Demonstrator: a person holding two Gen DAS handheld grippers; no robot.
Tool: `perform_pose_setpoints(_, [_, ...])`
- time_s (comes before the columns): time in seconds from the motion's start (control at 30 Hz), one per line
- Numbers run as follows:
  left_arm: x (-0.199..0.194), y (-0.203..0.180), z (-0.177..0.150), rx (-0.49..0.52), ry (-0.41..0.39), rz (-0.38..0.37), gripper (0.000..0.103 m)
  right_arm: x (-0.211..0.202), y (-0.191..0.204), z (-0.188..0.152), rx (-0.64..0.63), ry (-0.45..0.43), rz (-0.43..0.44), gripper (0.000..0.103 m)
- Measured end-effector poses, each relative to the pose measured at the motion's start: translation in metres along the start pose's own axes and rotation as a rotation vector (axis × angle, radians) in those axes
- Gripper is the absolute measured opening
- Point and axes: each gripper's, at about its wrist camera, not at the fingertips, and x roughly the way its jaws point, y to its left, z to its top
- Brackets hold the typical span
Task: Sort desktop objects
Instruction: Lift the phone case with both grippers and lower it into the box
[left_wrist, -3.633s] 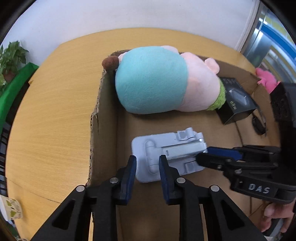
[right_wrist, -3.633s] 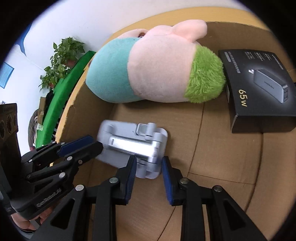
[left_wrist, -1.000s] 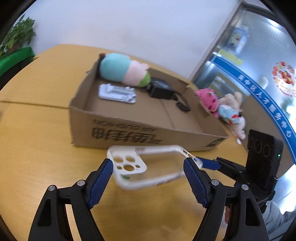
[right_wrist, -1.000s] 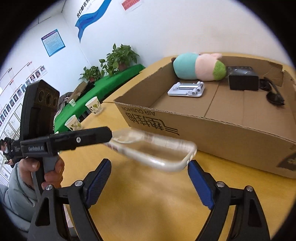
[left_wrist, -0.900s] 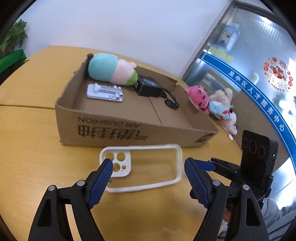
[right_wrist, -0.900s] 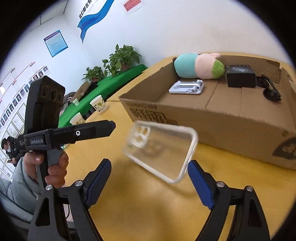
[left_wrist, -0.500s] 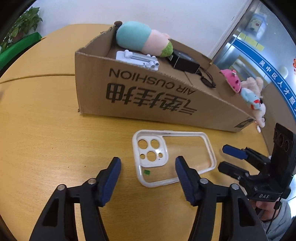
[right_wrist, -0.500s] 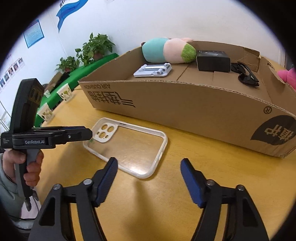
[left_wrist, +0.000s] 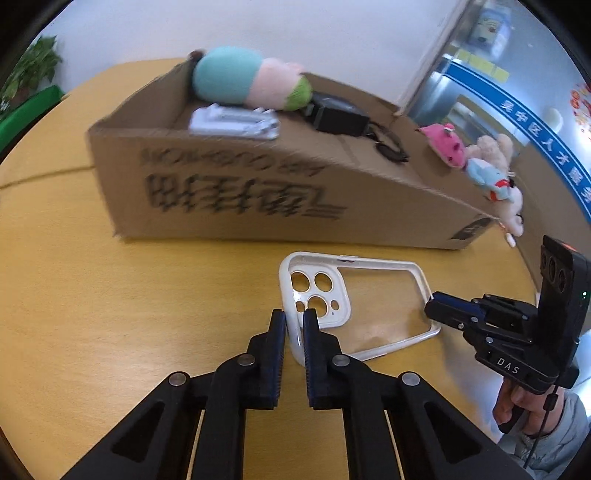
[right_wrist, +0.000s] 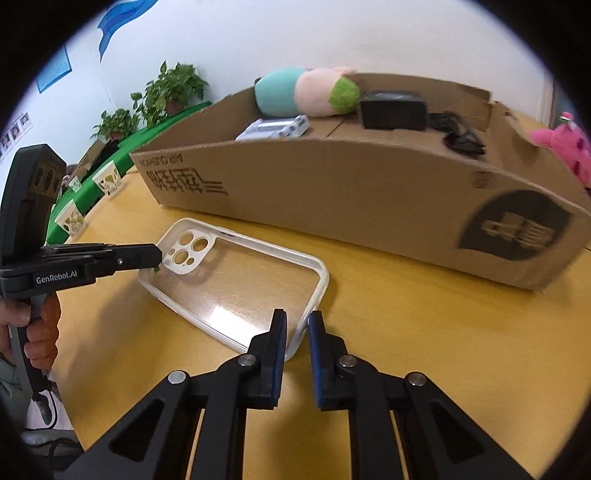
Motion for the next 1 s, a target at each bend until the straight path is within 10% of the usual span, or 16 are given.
perform_pose_setpoints(0.53, [-0.076,-0.084,0.120,0.187,-0.324,-0.038,0.006,-0.133,-0.024,0.097,-0.049,-0.391,-0.151,0.012])
perform_pose_setpoints(0.77, [-0.079,-0.039,0.163,0.157,-0.337,0.064,0.006,-0.079,-0.011,0.161,-0.076,-0.351,-0.047,0.014])
perform_pose_setpoints(1.0, [-0.030,0.021,0.171,0.101,-0.152,0.187,0.006,0.025,-0.010,0.164,0.025,-0.159,0.094,0.015])
